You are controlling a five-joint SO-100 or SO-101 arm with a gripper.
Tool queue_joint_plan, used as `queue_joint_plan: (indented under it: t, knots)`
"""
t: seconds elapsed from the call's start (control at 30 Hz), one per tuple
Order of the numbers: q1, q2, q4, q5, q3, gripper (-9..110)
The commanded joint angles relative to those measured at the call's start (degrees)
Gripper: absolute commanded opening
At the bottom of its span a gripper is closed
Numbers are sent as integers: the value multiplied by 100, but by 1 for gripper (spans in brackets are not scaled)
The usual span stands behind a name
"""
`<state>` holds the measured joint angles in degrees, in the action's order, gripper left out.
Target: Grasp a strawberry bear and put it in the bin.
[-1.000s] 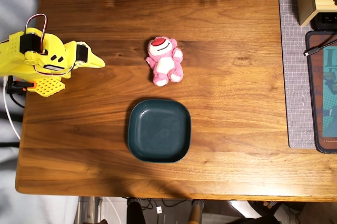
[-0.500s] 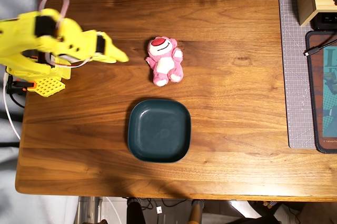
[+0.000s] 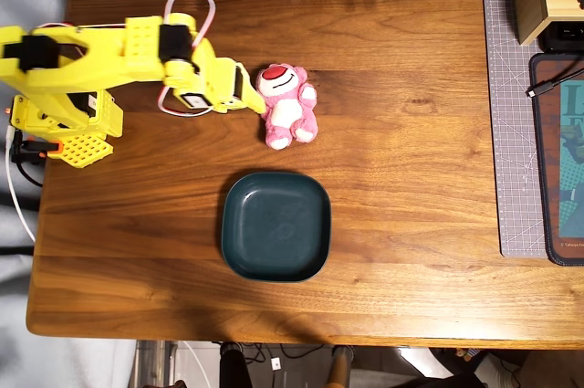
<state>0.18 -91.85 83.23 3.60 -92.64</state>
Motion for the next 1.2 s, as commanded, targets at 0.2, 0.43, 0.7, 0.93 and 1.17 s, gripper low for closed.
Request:
queue_joint_plan:
  t: [0.2,0.43,0.7,0.93,1.17]
  knots:
    - [229,835,316,-26,1433,40]
    - [299,1705,316,-44,1837,42]
    - [334,2725,562,-53,2918,46]
    - [466,3129,571,-88,3322,48]
    - [633,3428,571,-176,3498,48]
